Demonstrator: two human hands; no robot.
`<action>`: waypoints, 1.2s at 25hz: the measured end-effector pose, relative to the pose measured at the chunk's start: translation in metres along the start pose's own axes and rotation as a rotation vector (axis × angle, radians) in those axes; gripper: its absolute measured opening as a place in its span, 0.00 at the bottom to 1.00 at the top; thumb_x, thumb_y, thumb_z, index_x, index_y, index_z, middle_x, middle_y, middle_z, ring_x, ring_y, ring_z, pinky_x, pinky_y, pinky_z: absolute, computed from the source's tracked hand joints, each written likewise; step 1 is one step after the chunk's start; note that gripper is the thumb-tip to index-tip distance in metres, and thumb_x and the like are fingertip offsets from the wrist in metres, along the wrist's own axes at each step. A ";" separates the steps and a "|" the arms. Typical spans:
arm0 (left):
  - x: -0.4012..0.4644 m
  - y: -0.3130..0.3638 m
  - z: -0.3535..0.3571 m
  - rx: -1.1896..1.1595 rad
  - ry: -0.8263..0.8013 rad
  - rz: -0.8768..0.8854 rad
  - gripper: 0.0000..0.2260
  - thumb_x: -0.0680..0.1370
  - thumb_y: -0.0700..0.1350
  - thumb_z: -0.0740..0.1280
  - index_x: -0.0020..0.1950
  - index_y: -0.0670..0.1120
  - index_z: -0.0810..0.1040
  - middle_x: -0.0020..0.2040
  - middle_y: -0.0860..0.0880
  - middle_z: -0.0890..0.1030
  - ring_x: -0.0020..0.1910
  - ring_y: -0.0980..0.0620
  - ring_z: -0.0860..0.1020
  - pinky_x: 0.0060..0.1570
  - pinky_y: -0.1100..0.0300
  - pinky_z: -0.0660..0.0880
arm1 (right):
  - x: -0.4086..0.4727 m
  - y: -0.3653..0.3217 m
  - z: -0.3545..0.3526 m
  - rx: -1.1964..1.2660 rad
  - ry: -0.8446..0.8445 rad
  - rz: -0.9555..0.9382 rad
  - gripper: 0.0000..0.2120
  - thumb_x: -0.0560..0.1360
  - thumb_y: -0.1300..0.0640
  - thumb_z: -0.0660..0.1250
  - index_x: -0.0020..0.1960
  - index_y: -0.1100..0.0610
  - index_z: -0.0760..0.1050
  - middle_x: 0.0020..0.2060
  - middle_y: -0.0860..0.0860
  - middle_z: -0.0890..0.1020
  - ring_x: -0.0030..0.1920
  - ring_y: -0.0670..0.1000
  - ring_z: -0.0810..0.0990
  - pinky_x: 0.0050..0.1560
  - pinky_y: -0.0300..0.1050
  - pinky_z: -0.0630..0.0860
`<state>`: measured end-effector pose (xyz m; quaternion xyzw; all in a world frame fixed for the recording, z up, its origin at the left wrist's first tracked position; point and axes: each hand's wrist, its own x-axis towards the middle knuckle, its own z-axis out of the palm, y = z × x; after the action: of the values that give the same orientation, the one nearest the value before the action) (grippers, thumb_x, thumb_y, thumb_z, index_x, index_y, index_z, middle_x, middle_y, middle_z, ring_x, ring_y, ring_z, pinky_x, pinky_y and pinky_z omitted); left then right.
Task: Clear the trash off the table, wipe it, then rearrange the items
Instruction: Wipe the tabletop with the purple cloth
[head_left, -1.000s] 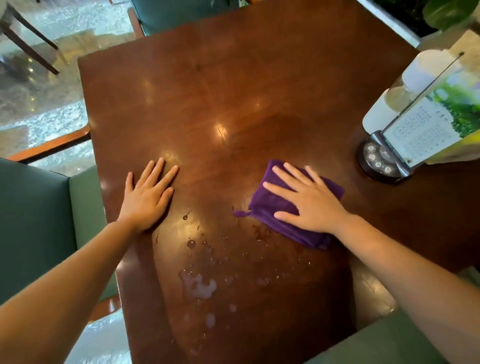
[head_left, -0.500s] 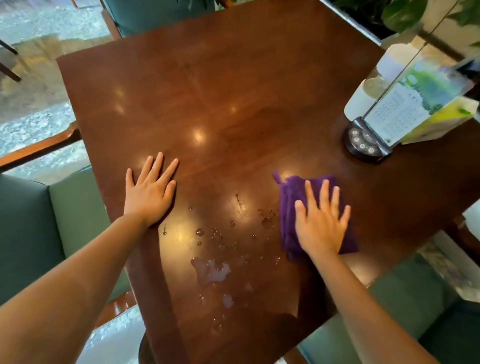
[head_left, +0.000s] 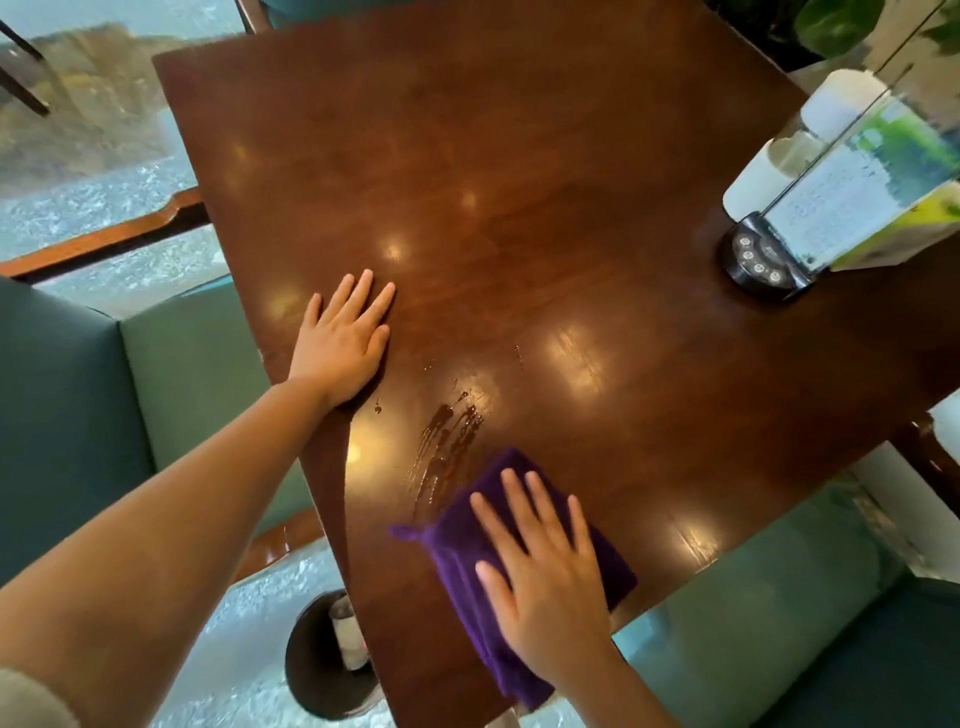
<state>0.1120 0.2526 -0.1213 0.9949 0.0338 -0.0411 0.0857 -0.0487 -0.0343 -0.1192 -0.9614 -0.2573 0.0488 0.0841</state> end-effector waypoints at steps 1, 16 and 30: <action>-0.011 -0.001 0.002 -0.006 0.017 0.010 0.22 0.81 0.52 0.48 0.76 0.53 0.50 0.78 0.48 0.51 0.76 0.49 0.46 0.72 0.46 0.45 | 0.002 0.006 -0.002 0.008 0.020 0.088 0.27 0.77 0.41 0.49 0.75 0.46 0.55 0.75 0.51 0.57 0.74 0.53 0.55 0.72 0.60 0.54; -0.079 -0.006 0.004 -0.082 0.075 -0.086 0.21 0.82 0.47 0.51 0.75 0.50 0.55 0.77 0.48 0.54 0.76 0.48 0.50 0.73 0.51 0.48 | 0.244 0.031 -0.019 -0.032 0.010 -0.037 0.26 0.78 0.41 0.50 0.75 0.44 0.52 0.77 0.50 0.52 0.76 0.54 0.48 0.71 0.62 0.47; -0.080 0.004 0.002 -0.092 0.086 -0.160 0.21 0.82 0.45 0.51 0.75 0.50 0.55 0.77 0.48 0.54 0.76 0.48 0.49 0.73 0.49 0.47 | 0.031 0.015 -0.012 0.019 -0.229 -0.919 0.27 0.77 0.39 0.54 0.74 0.42 0.52 0.76 0.48 0.54 0.76 0.51 0.43 0.73 0.59 0.37</action>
<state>0.0325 0.2436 -0.1153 0.9849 0.1187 -0.0034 0.1260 -0.0133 -0.0328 -0.1116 -0.7357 -0.6631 0.1149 0.0770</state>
